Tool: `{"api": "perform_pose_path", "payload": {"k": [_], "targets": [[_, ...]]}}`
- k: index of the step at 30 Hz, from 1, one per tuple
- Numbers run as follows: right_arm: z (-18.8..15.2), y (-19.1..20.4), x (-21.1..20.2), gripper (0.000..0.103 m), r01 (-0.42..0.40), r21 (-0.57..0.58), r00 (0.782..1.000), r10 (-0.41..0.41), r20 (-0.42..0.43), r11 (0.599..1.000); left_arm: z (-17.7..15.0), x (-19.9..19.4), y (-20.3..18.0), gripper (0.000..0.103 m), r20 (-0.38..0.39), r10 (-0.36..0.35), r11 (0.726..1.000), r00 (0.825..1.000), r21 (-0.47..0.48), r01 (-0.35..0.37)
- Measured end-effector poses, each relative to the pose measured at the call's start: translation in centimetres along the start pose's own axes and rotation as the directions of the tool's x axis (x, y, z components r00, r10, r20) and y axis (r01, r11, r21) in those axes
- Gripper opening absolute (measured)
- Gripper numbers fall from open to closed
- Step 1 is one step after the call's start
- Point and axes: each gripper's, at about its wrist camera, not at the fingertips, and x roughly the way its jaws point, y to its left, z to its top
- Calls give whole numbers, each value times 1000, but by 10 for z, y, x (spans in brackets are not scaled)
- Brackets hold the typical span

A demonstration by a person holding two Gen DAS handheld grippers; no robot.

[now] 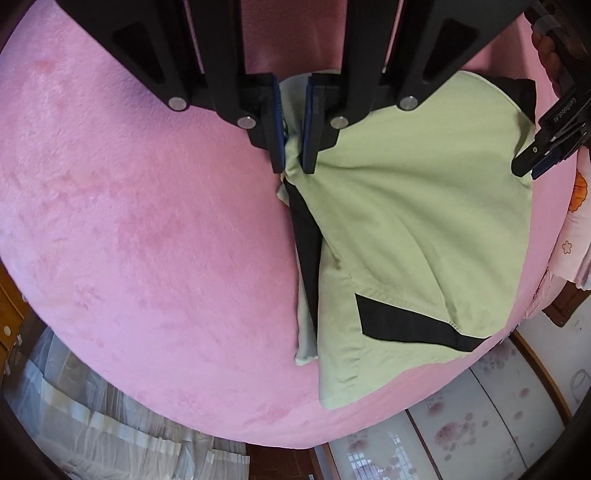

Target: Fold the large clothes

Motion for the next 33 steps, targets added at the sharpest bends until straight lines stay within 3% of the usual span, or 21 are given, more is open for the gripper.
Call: {"api": "perform_pose_path", "payload": {"k": [5,7,10,12,15,20,21,22,23,24,26,28,31,33], "targets": [[11,9,-31,23,-15,-17,1000,16,26,1000,13,-6,-3,62,-59,-82,996,995,41,84],[21,13,-45,39,-30,-29,997,32,67,999,21,-13,-1,63,-64,-127,991,990,36,130],[42,24,-55,62,-40,-52,990,47,131,998,41,-27,11,79,-14,-184,983,983,7,184],[62,31,-46,64,-43,-70,987,53,151,997,60,-28,27,82,36,-180,983,983,-26,181],[98,37,-16,64,-52,-77,988,63,139,996,91,-12,50,82,50,-176,979,983,-91,180],[133,36,36,64,-63,-30,996,64,63,998,127,32,72,81,15,-234,948,972,-221,231],[135,35,45,63,-82,-32,995,83,46,996,129,41,74,81,-1,-247,941,969,-239,239],[135,36,48,41,-88,-38,995,89,41,995,130,47,74,81,-11,-253,939,967,-246,243],[135,36,53,19,-76,-55,996,78,32,996,132,57,71,74,-33,-244,941,969,-250,228],[136,35,54,5,-67,-58,997,69,26,996,132,62,70,61,-47,-238,943,970,-250,219],[138,31,46,3,-31,-46,997,34,72,998,133,69,64,52,-57,-259,939,964,-250,237],[137,23,44,1,12,-37,994,-8,107,999,132,75,55,51,-37,-209,957,977,-215,196],[127,12,75,0,42,-24,999,-42,18,999,125,93,44,51,-50,-146,973,988,-190,134],[124,19,77,0,73,-64,997,-72,29,995,126,94,43,51,-45,-139,973,989,-193,128]]}}
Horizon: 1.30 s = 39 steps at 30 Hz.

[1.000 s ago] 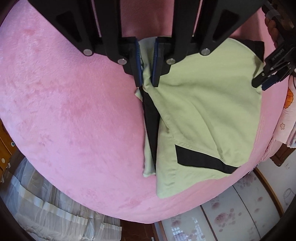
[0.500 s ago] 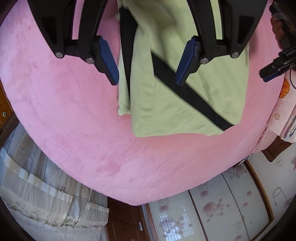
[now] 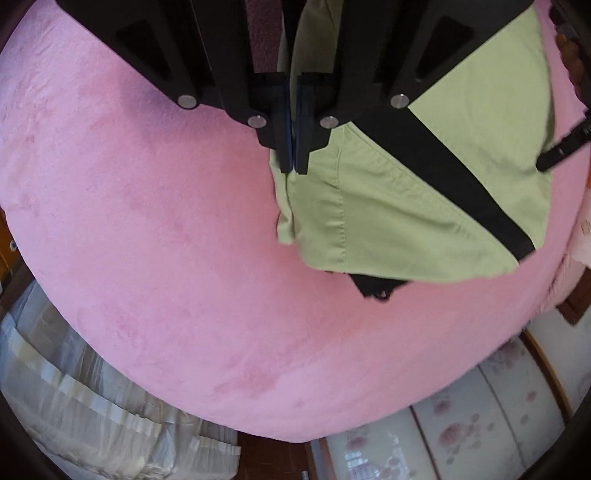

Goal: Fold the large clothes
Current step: 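Open both grippers and lift them away from the folded bundle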

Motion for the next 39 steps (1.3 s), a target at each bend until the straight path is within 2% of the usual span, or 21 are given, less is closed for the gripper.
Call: {"api": "perform_pose_path", "payload": {"k": [7,11,14,15,23,26,28,30,32,39], "targets": [[6,-3,-7,2,-9,28,1000,9,-22,1000,2,-11,-5,53,-13,23,999,1000,33,-23],[12,-4,-35,2,-23,58,1000,23,-7,998,9,-24,-20,60,-41,55,996,998,73,-52],[15,-1,-64,2,-26,66,1000,26,0,997,14,-50,-32,84,-23,76,993,997,93,-74],[15,0,-77,2,-33,67,999,32,6,997,17,-64,-36,87,-6,77,994,997,84,-76],[2,22,-182,3,-39,57,998,36,45,998,25,-166,-49,87,11,13,1000,1000,5,-13],[-3,33,-229,18,-33,49,997,29,74,998,25,-210,-56,87,33,10,1000,999,26,-11],[-5,39,-256,40,-30,51,994,24,108,998,26,-243,-63,88,50,1,999,999,40,-3],[-8,45,-290,49,-31,55,987,22,158,998,20,-274,-60,92,59,-2,999,998,50,-1],[-10,52,-315,54,-28,52,982,18,188,998,14,-307,-55,92,79,-16,998,997,61,11],[-19,73,-363,77,-7,41,972,-3,235,999,6,-356,-53,97,92,-79,996,993,59,74]]}}
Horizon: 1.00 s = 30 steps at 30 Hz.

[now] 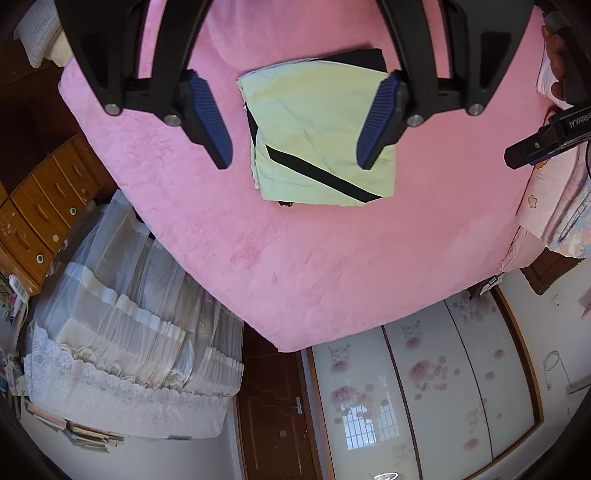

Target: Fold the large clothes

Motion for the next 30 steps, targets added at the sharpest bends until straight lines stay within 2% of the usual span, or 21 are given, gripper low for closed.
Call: {"api": "perform_pose_path", "payload": {"k": [6,9,11,14,18,21,24,26,30], "targets": [[-8,0,6,81,-76,-16,996,75,-38,997,-16,15,5,98,-51,-40,999,998,-36,38],[-12,-5,29,81,-123,-54,987,116,-112,991,-24,42,7,98,-88,-34,997,996,-79,27],[-17,-9,49,81,-122,-85,981,107,-163,989,-31,61,9,98,-104,-19,994,994,-111,8],[-22,-22,83,81,-193,-112,959,164,-229,975,-40,90,15,98,-134,-4,984,991,-177,-20],[-26,-45,139,81,-262,-88,919,220,-328,961,-56,141,23,98,-185,-28,969,982,-248,-19],[-30,-67,182,81,-285,-36,889,250,-382,958,-70,169,29,98,-166,-111,953,980,-296,57],[-40,-92,226,81,-313,41,847,299,-439,949,-86,209,36,98,-221,-170,938,960,-336,89],[-45,-104,247,81,-335,85,824,336,-457,938,-95,229,39,98,-244,-170,934,955,-350,77],[-57,-117,286,81,-370,139,781,389,-488,918,-107,269,58,98,-239,-198,911,951,-402,89]]}}
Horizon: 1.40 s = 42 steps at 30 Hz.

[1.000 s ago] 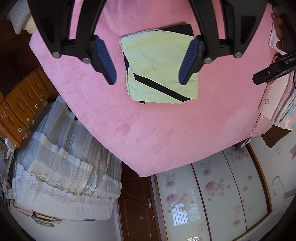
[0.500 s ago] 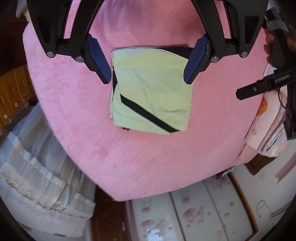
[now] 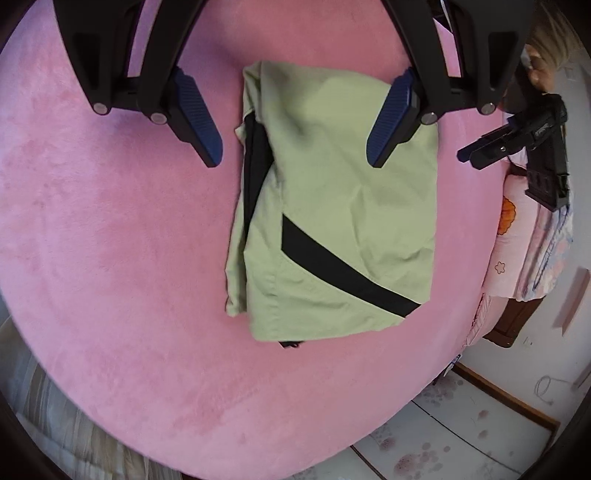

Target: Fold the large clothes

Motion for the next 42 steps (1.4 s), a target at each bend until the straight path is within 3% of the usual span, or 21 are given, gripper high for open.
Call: {"api": "perform_pose_path", "payload": {"k": [9,19,26,28,31,33,36,42], "targets": [[22,-28,59,81,-130,55,988,134,-76,990,27,52,30,97,-18,-12,1000,1000,-25,11],[41,-22,94,79,-206,48,975,209,-74,977,42,85,39,96,-68,-57,998,996,-27,55],[48,-5,109,45,-191,17,978,191,-88,981,51,97,35,96,-66,-66,998,996,-8,66],[49,-2,108,30,-180,10,979,180,-93,984,54,100,26,91,-45,-32,999,998,17,33],[48,16,103,18,-118,-23,989,115,-90,993,52,95,10,75,-16,38,999,999,40,-37],[47,28,98,14,-82,-41,994,79,-80,996,47,87,-1,56,17,65,995,998,73,-66],[43,49,85,11,-27,-75,998,23,-53,997,43,72,-14,39,44,75,991,996,103,-79],[23,93,55,9,30,-84,1000,-30,-4,996,40,22,-27,34,99,81,984,992,149,-96]]}}
